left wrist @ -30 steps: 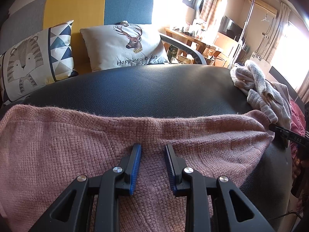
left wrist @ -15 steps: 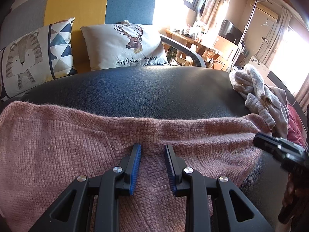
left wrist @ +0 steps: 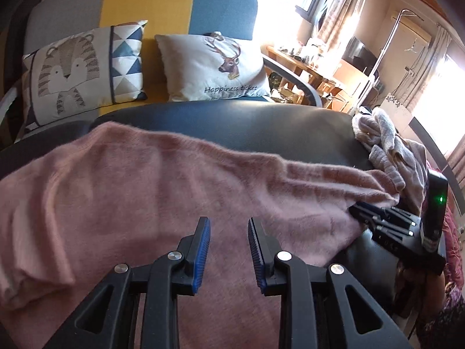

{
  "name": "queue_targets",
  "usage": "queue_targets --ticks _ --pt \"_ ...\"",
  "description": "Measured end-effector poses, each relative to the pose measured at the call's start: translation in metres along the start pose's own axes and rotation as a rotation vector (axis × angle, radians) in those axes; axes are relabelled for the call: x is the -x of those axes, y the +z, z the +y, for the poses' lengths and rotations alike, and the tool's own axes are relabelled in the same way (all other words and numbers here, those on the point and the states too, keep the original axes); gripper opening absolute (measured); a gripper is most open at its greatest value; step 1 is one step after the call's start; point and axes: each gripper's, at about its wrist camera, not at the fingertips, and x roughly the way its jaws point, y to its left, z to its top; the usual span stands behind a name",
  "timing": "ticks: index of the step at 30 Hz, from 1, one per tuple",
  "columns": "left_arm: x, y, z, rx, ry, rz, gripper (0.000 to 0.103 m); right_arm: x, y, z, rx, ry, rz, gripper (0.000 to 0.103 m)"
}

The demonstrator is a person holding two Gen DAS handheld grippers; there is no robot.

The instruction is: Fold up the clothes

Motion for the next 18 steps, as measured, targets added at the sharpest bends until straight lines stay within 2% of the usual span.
queue_targets --ticks 3,7,11,12,13,15,18 --pt "0.021 -0.03 0.022 0.025 0.028 0.029 0.027 0.003 -0.008 -0.008 0.002 -0.002 -0.004 0.029" --pt "0.051 -0.072 0.042 0.065 0.069 -0.004 0.027 0.004 -0.009 -0.006 0.005 -0.008 -0.007 0.029" --pt "0.056 -0.088 0.053 0.132 0.005 -0.048 0.027 0.003 -0.005 0.004 0.052 -0.064 0.018 0.03" --pt "0.055 -0.088 0.055 0.143 -0.003 -0.049 0.027 0.004 0.0 0.008 0.059 -0.106 0.038 0.034" --pt "0.054 -0.087 0.056 0.148 -0.011 -0.05 0.027 0.012 0.004 0.013 0.03 -0.146 0.042 0.034" --pt "0.053 -0.087 0.058 0.157 -0.025 -0.052 0.027 0.042 0.007 0.026 -0.082 -0.017 -0.052 0.034" --pt "0.053 -0.085 0.063 0.185 -0.06 -0.054 0.027 0.069 0.005 0.075 -0.109 0.225 -0.098 0.035"
